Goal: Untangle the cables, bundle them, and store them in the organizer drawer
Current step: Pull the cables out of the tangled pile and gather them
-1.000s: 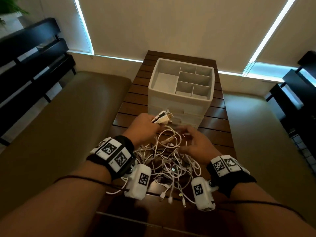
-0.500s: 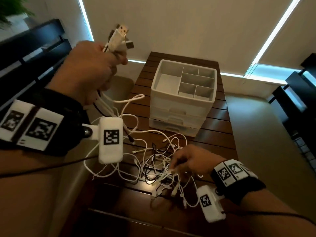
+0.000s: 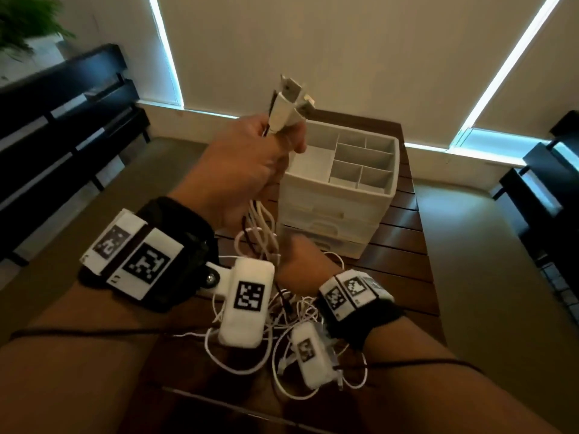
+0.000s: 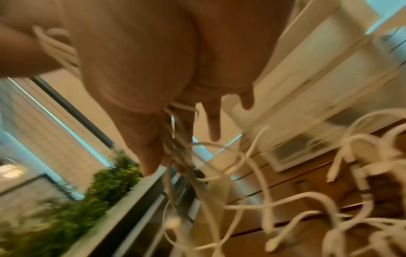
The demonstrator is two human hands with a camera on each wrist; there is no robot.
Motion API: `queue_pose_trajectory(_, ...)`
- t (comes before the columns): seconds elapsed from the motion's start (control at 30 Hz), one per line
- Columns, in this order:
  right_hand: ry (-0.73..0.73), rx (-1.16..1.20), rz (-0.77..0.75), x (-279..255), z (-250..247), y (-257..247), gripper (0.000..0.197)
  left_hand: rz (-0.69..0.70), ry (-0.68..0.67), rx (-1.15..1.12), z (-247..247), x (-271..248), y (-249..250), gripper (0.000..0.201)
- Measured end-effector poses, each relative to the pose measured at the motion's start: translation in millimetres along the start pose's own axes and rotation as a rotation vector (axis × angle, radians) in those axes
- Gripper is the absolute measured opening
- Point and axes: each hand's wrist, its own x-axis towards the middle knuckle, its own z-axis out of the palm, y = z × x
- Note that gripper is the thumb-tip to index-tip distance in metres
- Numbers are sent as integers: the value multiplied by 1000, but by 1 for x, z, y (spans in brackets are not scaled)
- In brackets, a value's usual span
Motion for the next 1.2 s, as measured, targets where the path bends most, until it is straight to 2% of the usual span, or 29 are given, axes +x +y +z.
queue_pose_trajectory(0.07, -142, -123, 184, -7, -5, 19, 61, 42, 43, 67, -10, 2, 2, 26)
queue_pose_trajectory(0.1, -138, -139, 236, -10, -11, 23, 83, 53, 64, 84, -13, 2, 1, 25)
queue_pose_trajectory(0.17, -13, -194, 223, -18, -29, 9, 113, 59, 68, 84, -8, 3, -7, 24)
queue_pose_trajectory(0.2, 82, -241, 164, -20, -36, -5, 118, 62, 55, 77, -3, 3, -11, 25)
queue_pose_trajectory(0.23, 199, -257, 61, -20, -41, -18, 115, 67, 40, 66, 4, 3, -15, 25)
queue_pose_trajectory(0.27, 321, -165, -61, -18, -44, -25, 104, 77, 20, 58, 14, 5, -17, 25)
queue_pose_trajectory(0.3, 403, 25, -176, -14, -43, -31, 83, 84, 12, 39, 20, 6, -19, 24)
queue_pose_trajectory(0.37, 374, 408, -205, -9, -35, -36, 29, 86, -12, -53, 28, 7, -19, 24)
queue_pose_trajectory(0.4, 329, 465, -184, -7, -30, -32, 9, 79, -28, -102, 28, 8, -17, 24)
queue_pose_trajectory(0.43, 292, 449, -142, -5, -24, -24, 6, 76, -44, -128, 26, 9, -14, 25)
queue_pose_trajectory(0.53, 158, 292, 1, -6, -8, 20, 16, 125, -82, -75, 9, 13, -5, 25)
queue_pose_trajectory(0.6, 169, 240, 96, -10, -6, 49, 19, 165, -49, -19, -9, 15, -5, 25)
queue_pose_trajectory(0.7, 200, 154, 164, -20, -18, 75, 16, 227, 53, 82, -28, 13, -7, 23)
queue_pose_trajectory(0.77, 191, 128, 216, -27, -26, 86, 17, 249, 190, 40, -46, 18, -2, 25)
queue_pose_trajectory(0.83, 201, 227, 295, -33, -28, 92, 21, 253, 312, -23, -66, 23, 13, 23)
queue_pose_trajectory(0.9, 240, 313, 323, -33, -31, 85, 20, 263, 352, 79, -78, 27, 27, 21)
queue_pose_trajectory(0.93, 263, 331, 322, -29, -34, 77, 22, 276, 342, 224, -77, 25, 32, 21)
queue_pose_trajectory(1.0, 338, 315, 285, -19, -42, 60, 24, 343, 238, 610, -62, 21, 32, 19)
queue_pose_trajectory(1.07, 364, 119, 178, -9, -52, 41, 21, 344, 105, 890, -41, 16, 26, 28)
queue_pose_trajectory(1.13, 298, -82, 70, -3, -60, 21, 16, 228, 17, 973, -22, 16, 11, 32)
queue_pose_trajectory(1.2, 270, -132, 24, 1, -67, 5, 20, 54, -92, 962, -10, 17, -9, 35)
